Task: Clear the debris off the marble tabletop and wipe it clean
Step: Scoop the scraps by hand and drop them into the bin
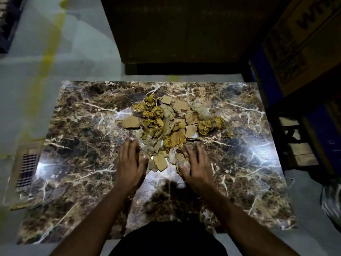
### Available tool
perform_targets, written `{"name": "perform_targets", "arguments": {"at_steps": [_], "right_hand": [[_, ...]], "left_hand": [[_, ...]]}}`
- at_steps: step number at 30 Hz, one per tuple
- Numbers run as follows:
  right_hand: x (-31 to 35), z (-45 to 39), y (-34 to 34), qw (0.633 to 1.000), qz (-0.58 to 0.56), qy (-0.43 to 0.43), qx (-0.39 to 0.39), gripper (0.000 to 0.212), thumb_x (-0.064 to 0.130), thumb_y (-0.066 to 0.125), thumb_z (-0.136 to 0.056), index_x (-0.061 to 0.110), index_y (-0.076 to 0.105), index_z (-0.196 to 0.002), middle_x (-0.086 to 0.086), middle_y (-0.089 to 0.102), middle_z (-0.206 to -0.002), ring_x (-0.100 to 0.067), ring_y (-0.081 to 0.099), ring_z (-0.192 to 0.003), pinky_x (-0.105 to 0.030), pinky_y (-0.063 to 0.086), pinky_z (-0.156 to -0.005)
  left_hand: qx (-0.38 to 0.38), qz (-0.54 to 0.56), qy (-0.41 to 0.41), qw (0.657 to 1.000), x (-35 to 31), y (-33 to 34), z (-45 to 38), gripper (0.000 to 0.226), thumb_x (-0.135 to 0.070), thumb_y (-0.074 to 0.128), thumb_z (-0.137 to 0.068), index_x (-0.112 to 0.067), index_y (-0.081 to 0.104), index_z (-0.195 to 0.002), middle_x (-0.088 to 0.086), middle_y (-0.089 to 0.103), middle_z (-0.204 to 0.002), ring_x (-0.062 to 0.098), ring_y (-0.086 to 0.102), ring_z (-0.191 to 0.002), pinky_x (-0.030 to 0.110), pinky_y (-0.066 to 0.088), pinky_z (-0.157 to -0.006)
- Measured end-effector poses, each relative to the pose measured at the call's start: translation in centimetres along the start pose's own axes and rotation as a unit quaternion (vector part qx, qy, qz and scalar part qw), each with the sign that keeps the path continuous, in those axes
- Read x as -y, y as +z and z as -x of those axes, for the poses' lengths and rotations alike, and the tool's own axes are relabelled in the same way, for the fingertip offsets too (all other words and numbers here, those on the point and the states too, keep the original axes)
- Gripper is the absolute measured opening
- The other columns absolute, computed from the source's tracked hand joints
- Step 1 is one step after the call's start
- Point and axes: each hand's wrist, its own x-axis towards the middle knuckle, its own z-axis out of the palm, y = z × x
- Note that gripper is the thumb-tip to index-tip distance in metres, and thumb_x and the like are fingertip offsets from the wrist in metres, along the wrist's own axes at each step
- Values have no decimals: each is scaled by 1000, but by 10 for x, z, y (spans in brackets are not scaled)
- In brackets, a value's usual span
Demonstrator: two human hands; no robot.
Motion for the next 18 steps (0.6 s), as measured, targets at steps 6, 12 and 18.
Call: {"name": "perform_targets", "arguments": {"at_steps": [6, 12, 18], "right_hand": [[26, -10, 21, 997, 54, -16, 43, 68, 63, 16, -101, 30, 23, -160, -6, 11, -170, -27, 6, -157, -59, 10, -125], [25, -7, 0, 996, 42, -76, 5, 61, 59, 29, -104, 35, 21, -159, 2, 6, -171, -21, 1, -157, -52, -1, -124], [51, -38, 2, 968, 119, -204, 84, 57, 50, 34, -106, 29, 25, -158, -2, 26, -165, -22, 21, -153, -52, 18, -125]], "left_hand": [[58, -52, 29, 997, -23, 21, 16, 64, -54, 26, -105, -29, 7, -161, -5, 2, -170, 18, 4, -155, 47, 7, -124], [7, 33, 42, 999, -23, 14, 38, 65, -55, 31, -99, -26, 27, -156, -1, 27, -164, 23, 24, -150, 50, 18, -121], [83, -6, 86, 993, -22, 13, 15, 62, -59, 18, -102, -31, 28, -156, -3, 21, -166, 21, 21, -152, 48, 20, -122]]}}
